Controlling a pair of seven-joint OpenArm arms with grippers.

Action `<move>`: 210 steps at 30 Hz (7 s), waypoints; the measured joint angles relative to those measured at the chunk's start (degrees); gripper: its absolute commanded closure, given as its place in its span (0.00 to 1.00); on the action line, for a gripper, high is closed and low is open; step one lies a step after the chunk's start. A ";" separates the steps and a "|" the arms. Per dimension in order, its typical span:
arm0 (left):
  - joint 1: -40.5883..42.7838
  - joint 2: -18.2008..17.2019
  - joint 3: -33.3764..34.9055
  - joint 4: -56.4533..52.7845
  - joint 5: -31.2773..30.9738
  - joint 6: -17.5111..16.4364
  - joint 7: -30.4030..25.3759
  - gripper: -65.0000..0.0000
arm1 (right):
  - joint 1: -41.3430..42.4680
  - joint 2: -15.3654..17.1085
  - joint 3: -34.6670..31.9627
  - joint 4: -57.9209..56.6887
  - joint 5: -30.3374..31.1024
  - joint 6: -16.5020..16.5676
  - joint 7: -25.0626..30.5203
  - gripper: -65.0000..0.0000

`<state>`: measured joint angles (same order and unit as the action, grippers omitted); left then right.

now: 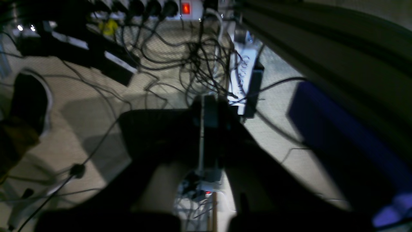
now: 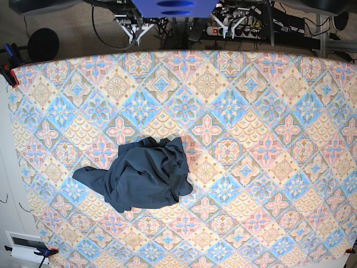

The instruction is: Layout the t-shirt on the table in an organized manner, then fold the t-shirt properly

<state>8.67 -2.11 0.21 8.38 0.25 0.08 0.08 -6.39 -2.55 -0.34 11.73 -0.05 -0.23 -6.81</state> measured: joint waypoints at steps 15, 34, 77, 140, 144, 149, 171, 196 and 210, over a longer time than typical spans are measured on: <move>20.96 -8.74 0.07 24.92 -0.20 -0.17 0.33 1.00 | -22.45 7.72 -0.20 28.44 -0.28 1.42 -1.57 1.00; 51.17 -19.02 0.17 81.77 -13.79 -0.35 0.61 1.00 | -47.39 10.78 13.05 79.69 0.22 1.70 -0.13 1.00; 29.09 -12.26 -3.76 106.64 -29.09 0.42 27.54 0.63 | 7.06 16.96 -39.63 86.16 0.22 0.28 -26.16 0.55; 27.32 -14.91 -3.80 106.66 -33.73 0.55 33.57 0.63 | 22.10 21.00 -12.17 88.43 9.33 -0.26 -23.19 0.99; 26.16 -14.86 -3.54 106.64 -33.75 0.57 33.88 0.63 | 22.67 26.86 -3.93 83.19 16.87 -0.11 -20.33 0.99; 20.28 -14.86 -3.34 106.60 -33.73 0.59 36.48 0.63 | 17.70 30.42 1.84 77.33 21.07 -0.35 -20.81 0.99; -12.94 -8.85 16.48 80.98 -30.45 0.07 43.95 0.63 | 11.82 29.44 15.82 65.92 21.07 0.04 -20.98 0.98; -29.97 10.84 15.85 43.08 -31.82 -4.48 40.33 0.75 | 6.36 29.55 15.82 73.05 21.16 0.15 -21.03 0.99; -13.53 -3.93 11.45 79.21 -31.19 -2.82 41.27 1.00 | 6.29 29.44 15.76 73.33 21.33 0.13 -25.64 0.99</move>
<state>-4.86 -6.04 11.66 87.59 -30.94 -2.74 41.34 -0.10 26.89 15.42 85.06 21.28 -0.10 -32.45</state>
